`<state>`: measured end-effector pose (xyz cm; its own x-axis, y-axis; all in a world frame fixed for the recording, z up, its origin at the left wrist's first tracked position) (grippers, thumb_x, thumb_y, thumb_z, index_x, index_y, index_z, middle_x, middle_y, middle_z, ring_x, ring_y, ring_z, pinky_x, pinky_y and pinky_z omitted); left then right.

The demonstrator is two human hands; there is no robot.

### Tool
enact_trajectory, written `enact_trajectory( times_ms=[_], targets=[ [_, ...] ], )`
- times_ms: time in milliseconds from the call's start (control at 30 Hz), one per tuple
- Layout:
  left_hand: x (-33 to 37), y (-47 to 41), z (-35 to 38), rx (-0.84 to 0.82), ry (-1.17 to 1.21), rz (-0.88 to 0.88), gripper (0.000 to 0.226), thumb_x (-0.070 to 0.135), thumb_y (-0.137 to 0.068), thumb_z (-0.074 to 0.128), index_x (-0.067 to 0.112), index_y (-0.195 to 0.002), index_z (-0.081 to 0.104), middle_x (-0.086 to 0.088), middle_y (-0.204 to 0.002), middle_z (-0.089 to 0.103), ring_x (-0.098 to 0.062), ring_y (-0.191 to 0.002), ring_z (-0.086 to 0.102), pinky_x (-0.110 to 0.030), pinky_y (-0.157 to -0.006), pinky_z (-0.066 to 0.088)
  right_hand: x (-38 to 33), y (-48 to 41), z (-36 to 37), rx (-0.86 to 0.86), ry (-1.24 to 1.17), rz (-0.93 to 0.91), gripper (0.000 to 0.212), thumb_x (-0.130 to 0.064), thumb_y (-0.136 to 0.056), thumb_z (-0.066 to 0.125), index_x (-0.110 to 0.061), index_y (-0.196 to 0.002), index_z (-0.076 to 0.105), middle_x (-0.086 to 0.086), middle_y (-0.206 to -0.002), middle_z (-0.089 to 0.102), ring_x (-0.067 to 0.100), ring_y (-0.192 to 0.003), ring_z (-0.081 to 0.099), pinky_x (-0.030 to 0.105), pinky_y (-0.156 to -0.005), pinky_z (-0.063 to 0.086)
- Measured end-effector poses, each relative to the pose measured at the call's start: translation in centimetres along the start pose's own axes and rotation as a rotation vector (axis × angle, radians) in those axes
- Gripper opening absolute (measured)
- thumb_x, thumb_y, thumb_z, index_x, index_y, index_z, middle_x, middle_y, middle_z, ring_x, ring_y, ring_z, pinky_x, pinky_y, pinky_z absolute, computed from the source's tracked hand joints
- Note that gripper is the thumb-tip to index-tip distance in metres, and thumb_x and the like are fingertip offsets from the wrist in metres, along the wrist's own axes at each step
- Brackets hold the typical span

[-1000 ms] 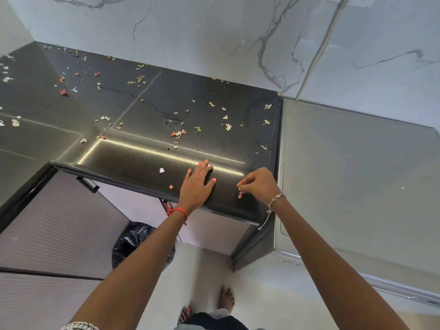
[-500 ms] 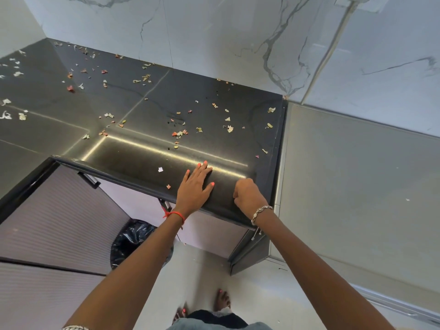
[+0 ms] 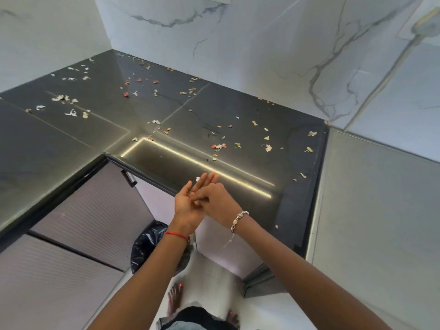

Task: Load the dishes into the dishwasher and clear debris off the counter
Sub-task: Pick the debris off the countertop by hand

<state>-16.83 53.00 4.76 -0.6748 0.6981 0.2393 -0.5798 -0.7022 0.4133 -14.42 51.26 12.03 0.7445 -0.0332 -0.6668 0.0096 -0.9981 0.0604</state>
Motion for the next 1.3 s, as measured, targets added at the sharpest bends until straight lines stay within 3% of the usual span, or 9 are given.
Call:
enact_trajectory(
  times_ms=[100, 167, 233, 400, 567, 767, 1033, 1167, 1300],
  targets=[
    [2.6, -0.4, -0.8, 0.038, 0.061, 0.025, 0.057, 0.021, -0.100, 0.028, -0.005, -0.076, 0.073, -0.020, -0.088, 0.071, -0.027, -0.076, 0.072, -0.037, -0.069, 0.058, -1.6, -1.2, -2.3, 0.198, -0.105, -0.041, 0.024, 0.009, -0.083, 0.055, 0.007, -0.103, 0.067, 0.022, -0.109, 0.066, 0.026, -0.099, 0.062, 0.011, -0.086, 0.042],
    [4.5, -0.9, -1.8, 0.081, 0.068, 0.036, 0.058, 0.018, -0.101, 0.029, -0.005, -0.070, 0.073, -0.019, -0.082, 0.072, -0.027, -0.072, 0.072, -0.035, -0.063, 0.059, -0.7, -2.1, -4.6, 0.408, -0.173, 0.017, 0.017, 0.007, -0.079, 0.061, 0.001, -0.089, 0.073, 0.015, -0.086, 0.072, 0.013, -0.073, 0.063, 0.008, -0.071, 0.049],
    [6.1, -1.4, -2.2, 0.094, 0.105, 0.031, 0.056, 0.017, -0.100, 0.031, -0.006, -0.071, 0.072, -0.020, -0.082, 0.071, -0.029, -0.073, 0.071, -0.039, -0.063, 0.059, 0.9, -2.9, -4.8, 0.432, -0.125, 0.113, 0.015, 0.004, -0.078, 0.065, -0.001, -0.089, 0.073, 0.013, -0.087, 0.072, 0.013, -0.076, 0.065, 0.010, -0.073, 0.049],
    [9.4, -3.3, -2.6, 0.094, 0.082, -0.016, 0.052, 0.016, -0.099, 0.032, -0.006, -0.074, 0.071, -0.020, -0.083, 0.071, -0.030, -0.074, 0.071, -0.040, -0.064, 0.059, 5.4, -4.3, 1.5, -0.016, 0.226, 0.357, 0.026, -0.007, -0.084, 0.063, -0.005, -0.109, 0.067, 0.008, -0.113, 0.063, 0.022, -0.105, 0.059, 0.023, -0.095, 0.043],
    [10.1, -4.3, -2.9, 0.090, 0.024, -0.095, 0.051, 0.016, -0.099, 0.033, -0.005, -0.075, 0.073, -0.019, -0.086, 0.071, -0.029, -0.077, 0.071, -0.039, -0.067, 0.059, 6.1, -5.0, 3.0, -0.058, 0.276, 0.484, 0.020, -0.001, -0.087, 0.055, -0.004, -0.101, 0.070, 0.013, -0.114, 0.062, 0.027, -0.101, 0.061, 0.029, -0.094, 0.047],
    [9.9, -4.6, -2.4, 0.083, -0.028, -0.170, 0.046, 0.017, -0.099, 0.033, -0.004, -0.082, 0.070, -0.019, -0.085, 0.071, -0.028, -0.076, 0.072, -0.039, -0.068, 0.058, 3.9, -7.3, -0.2, 0.192, 0.223, 0.393, 0.023, -0.001, -0.089, 0.053, -0.003, -0.105, 0.069, 0.012, -0.108, 0.065, 0.023, -0.100, 0.060, 0.019, -0.087, 0.043],
    [9.8, -5.4, -2.0, 0.073, -0.057, -0.224, 0.039, 0.018, -0.100, 0.033, -0.003, -0.092, 0.065, -0.018, -0.087, 0.071, -0.028, -0.077, 0.072, -0.038, -0.068, 0.058, 4.2, -9.0, 2.4, 0.062, 0.372, 0.442, 0.023, -0.005, -0.093, 0.047, -0.004, -0.112, 0.060, 0.009, -0.117, 0.055, 0.021, -0.107, 0.054, 0.023, -0.089, 0.041],
    [9.1, -5.9, -1.9, 0.064, -0.105, -0.253, 0.038, 0.019, -0.100, 0.032, -0.002, -0.096, 0.064, -0.018, -0.089, 0.071, -0.027, -0.079, 0.072, -0.037, -0.069, 0.058, 4.7, -7.3, -0.4, 0.283, 0.094, 0.527, 0.013, -0.004, -0.084, 0.062, 0.000, -0.093, 0.071, 0.013, -0.097, 0.070, 0.013, -0.085, 0.064, 0.019, -0.084, 0.047],
    [7.2, -6.1, -1.3, 0.054, -0.184, -0.299, 0.039, 0.022, -0.101, 0.031, 0.001, -0.097, 0.064, -0.015, -0.087, 0.072, -0.023, -0.077, 0.072, -0.033, -0.071, 0.057, 1.6, -6.2, -4.2, 0.493, -0.196, 0.413, 0.010, -0.006, -0.075, 0.072, -0.003, -0.085, 0.074, 0.010, -0.083, 0.072, 0.004, -0.068, 0.060, 0.010, -0.070, 0.049]
  ],
)
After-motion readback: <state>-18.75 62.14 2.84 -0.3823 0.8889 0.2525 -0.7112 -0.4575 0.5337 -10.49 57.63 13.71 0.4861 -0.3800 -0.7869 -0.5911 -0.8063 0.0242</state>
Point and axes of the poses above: each hand's wrist, its own y-axis away from the middle knuckle, its own z-axis out of the palm, x = y × z, the point moved 9 cm from there along -y, towards the middle knuckle
